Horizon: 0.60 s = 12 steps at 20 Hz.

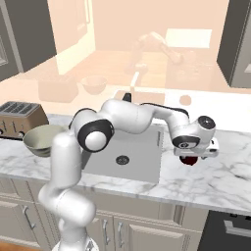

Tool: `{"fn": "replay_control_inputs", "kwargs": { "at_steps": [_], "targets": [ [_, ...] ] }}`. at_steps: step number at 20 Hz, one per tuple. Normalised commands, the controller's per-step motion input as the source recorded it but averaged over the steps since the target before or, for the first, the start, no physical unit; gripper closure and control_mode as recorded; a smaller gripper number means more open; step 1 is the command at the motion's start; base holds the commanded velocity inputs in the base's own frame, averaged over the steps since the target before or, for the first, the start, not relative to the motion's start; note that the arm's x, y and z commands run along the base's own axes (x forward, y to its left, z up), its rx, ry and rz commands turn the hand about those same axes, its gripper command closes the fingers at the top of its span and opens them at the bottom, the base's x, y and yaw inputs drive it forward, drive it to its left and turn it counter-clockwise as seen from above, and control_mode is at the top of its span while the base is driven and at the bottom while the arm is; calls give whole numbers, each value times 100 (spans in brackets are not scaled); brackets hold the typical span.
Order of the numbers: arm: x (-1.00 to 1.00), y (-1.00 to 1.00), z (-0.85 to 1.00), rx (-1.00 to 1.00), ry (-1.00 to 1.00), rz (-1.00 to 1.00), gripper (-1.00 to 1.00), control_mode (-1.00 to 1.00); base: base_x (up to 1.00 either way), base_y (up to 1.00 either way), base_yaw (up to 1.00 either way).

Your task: Pick the mug and place it in the sink. Pick the bowl and place it in the open cabinet and then close the cabinet.

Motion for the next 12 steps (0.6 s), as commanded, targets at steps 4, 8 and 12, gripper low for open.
{"fn": "replay_control_inputs", "kwargs": {
  "at_steps": [4, 8, 12],
  "targets": [
    [5, 0, -12, 0, 0, 0, -100, -100, 0, 0, 0],
    [5, 0, -16, 0, 0, 0, -100, -100, 0, 0, 0],
    [8, 0, -16, 0, 0, 0, -100, -100, 0, 0, 0]
  ]
}}
